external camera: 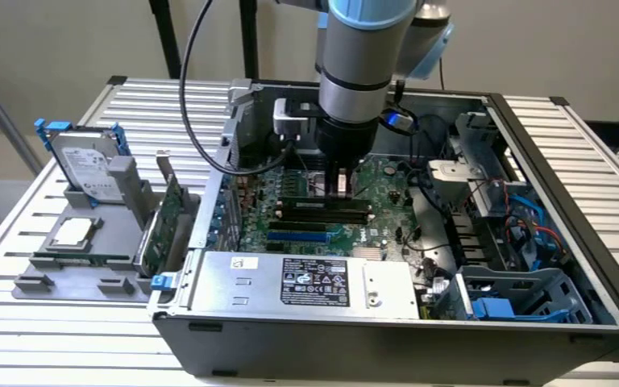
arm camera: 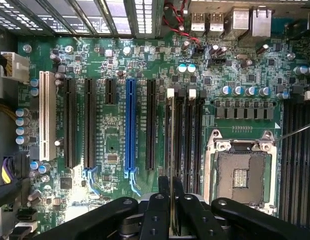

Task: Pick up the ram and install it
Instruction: 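Insert the ram into the slot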

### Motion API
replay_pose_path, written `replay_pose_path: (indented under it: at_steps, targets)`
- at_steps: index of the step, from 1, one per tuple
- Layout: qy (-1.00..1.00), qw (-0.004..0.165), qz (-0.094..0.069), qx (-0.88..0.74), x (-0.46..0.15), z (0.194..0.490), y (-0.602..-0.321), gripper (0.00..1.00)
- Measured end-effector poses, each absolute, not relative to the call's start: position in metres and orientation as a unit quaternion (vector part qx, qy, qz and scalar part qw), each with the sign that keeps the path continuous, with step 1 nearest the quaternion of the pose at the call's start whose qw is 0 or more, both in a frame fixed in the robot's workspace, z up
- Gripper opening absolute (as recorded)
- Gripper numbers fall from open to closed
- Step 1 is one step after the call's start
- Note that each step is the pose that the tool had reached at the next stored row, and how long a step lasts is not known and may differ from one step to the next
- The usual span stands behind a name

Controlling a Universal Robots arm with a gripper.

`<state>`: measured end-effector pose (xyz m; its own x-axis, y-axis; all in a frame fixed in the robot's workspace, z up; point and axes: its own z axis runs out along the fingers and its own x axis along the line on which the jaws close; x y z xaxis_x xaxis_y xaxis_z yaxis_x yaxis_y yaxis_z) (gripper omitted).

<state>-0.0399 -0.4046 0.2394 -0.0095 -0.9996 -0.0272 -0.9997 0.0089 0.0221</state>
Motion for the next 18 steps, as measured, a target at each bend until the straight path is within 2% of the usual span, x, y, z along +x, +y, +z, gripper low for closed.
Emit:
replay_pose_path:
  at_steps: [18]
  targets:
    - [0.711, -0.004, 0.011, -0.703, -0.0399, 0.2298, -0.3987, 0.00]
